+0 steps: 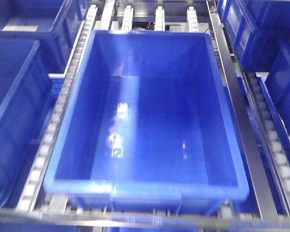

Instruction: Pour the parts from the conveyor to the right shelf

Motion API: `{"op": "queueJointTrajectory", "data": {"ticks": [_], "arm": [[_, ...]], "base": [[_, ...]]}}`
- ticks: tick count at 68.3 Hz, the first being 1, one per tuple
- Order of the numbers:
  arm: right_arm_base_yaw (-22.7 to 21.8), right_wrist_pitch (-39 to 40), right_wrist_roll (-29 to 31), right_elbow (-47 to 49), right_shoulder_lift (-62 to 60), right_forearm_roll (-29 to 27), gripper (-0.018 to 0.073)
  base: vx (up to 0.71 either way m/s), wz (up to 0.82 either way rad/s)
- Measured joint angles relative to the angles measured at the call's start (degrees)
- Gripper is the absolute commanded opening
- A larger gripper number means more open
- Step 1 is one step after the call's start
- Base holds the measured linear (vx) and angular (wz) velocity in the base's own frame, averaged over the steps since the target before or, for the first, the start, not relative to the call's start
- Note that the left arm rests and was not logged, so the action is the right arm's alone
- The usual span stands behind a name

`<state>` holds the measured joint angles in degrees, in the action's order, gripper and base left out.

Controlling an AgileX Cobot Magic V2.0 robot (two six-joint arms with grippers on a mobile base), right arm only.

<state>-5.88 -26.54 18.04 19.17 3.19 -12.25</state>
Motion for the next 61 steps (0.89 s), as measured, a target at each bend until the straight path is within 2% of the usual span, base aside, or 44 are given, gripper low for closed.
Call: {"op": "queueJointTrajectory", "data": {"ticks": [29, 61], "arm": [[0.0, 0.0, 0.0, 0.0, 0.0, 0.0, -0.0006], [0.0, 0.0, 0.0, 0.0, 0.0, 0.0, -0.0006]], "base": [[0.16, 0.0], [0.04, 0.0]]}}
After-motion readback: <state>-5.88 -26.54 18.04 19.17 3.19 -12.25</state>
